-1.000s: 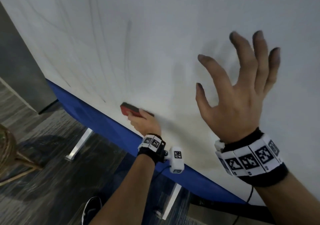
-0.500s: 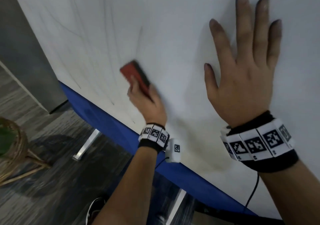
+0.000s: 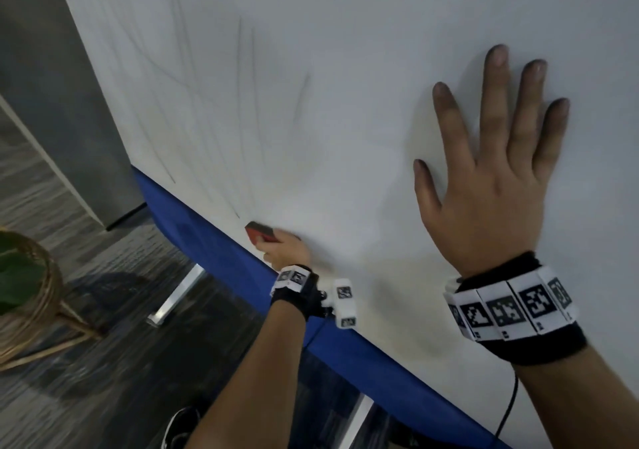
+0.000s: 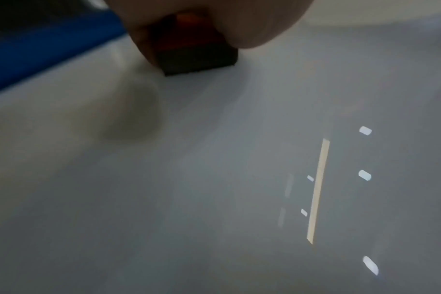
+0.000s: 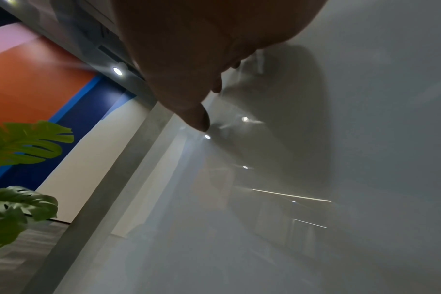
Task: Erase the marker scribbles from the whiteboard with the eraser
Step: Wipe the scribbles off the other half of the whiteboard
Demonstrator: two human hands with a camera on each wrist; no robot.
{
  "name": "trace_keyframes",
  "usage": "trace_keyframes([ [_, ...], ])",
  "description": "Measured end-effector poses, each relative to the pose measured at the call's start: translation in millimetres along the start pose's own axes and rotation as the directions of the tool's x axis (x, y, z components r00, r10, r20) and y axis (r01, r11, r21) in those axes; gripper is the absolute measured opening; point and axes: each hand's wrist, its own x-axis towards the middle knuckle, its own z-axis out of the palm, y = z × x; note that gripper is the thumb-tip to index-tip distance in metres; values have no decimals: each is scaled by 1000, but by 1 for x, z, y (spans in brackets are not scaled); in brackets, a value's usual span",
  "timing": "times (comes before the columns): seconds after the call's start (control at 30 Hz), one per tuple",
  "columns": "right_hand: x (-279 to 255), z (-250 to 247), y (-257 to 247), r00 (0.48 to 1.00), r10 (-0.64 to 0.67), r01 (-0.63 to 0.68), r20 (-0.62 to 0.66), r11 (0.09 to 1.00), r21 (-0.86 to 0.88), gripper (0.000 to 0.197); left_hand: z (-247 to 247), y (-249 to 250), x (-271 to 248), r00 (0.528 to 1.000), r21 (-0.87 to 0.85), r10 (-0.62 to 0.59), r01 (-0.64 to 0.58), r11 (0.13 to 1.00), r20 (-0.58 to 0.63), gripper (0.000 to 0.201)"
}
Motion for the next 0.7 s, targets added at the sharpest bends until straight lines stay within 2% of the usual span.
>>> trace_keyframes([
  [0.07,-1,1,-2,1000,16,-16,-11,1000,15,69,-1,22,-40,974,-48,221,-219,975,42,52],
  [0.1,-1,2,-3,1000,22,-21,-21,1000,18,69,-1,37,-60,938,-94,339,-331,939,77,53],
  [0.13,-2,2,-4,999,21,-21,-24,1000,21,69,-2,52,-78,886,-136,451,-436,890,106,55],
  [0.2,-3,3,-6,1000,9,-8,-24,1000,29,71,-3,88,-105,747,-185,653,-629,755,126,58],
  [0.27,-8,5,-7,1000,7,-6,-19,999,39,74,-5,132,-121,617,-208,777,-749,629,125,60],
  [0.4,-21,11,-9,1000,-13,12,17,998,54,78,-1,210,-112,441,-192,895,-874,446,70,57],
  [0.43,-25,12,-9,999,-23,22,26,998,57,78,0,213,-105,437,-189,898,-878,440,62,56],
  [0.47,-29,13,-8,999,-30,28,32,998,63,79,-1,205,-98,466,-195,882,-861,470,68,56],
  [0.57,-34,14,-5,998,-42,39,41,996,76,79,-7,138,-80,638,-171,760,-740,650,127,58],
  [0.6,-34,13,-5,998,-46,43,51,996,74,79,-10,115,-78,682,-155,716,-699,698,148,58],
  [0.67,-33,9,-8,997,-43,38,71,997,72,78,-10,93,-76,759,-118,628,-617,778,172,57],
  [0.7,-31,5,-11,997,-30,23,68,995,97,77,-11,98,-79,770,-117,616,-605,787,164,57],
])
